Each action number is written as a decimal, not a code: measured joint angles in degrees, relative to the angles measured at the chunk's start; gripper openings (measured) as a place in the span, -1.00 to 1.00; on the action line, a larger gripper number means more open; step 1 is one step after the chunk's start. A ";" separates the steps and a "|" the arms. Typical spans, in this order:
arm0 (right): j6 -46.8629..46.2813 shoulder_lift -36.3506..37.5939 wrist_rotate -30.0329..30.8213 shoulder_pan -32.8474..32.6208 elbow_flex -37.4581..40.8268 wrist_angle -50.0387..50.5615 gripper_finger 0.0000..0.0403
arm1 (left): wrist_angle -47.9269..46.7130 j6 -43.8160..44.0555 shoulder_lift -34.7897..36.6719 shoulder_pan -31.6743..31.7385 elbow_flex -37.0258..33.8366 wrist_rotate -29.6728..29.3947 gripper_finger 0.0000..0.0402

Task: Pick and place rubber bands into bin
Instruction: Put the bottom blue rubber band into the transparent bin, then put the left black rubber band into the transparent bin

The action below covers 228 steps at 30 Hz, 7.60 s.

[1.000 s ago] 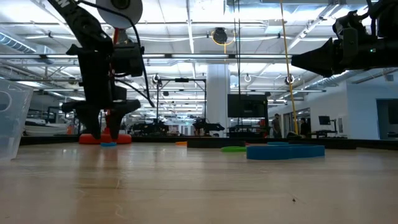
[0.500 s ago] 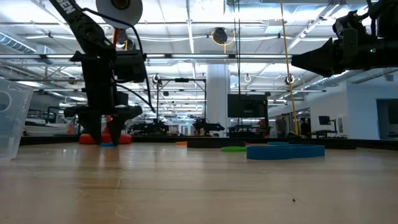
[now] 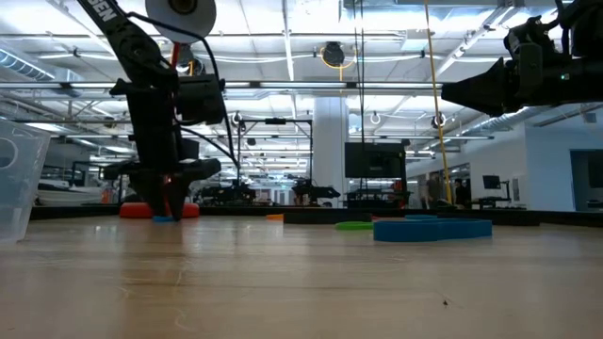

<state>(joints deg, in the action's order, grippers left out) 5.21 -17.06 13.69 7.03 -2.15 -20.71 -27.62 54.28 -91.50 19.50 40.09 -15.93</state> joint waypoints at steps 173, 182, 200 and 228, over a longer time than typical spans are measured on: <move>-1.55 0.00 -0.24 0.00 0.01 -0.98 -0.35 | -17.75 -4.29 31.66 -58.45 9.93 -31.43 -0.09; -1.55 0.00 -0.25 0.00 0.01 -0.86 -0.35 | -6.64 -19.24 31.60 -48.40 9.91 -22.58 -0.09; -1.55 -0.02 -0.26 -0.02 0.00 -0.66 -0.35 | 28.97 -45.04 29.86 -35.50 -1.04 -3.80 -0.09; -1.54 -0.01 -0.26 -0.02 0.00 0.03 -0.35 | 49.15 -45.36 29.92 -29.65 -14.94 -1.12 -0.09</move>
<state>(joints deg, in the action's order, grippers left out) 3.67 -17.07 13.43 7.01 -2.14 -20.68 21.53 8.93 -61.58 -10.15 25.15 -17.05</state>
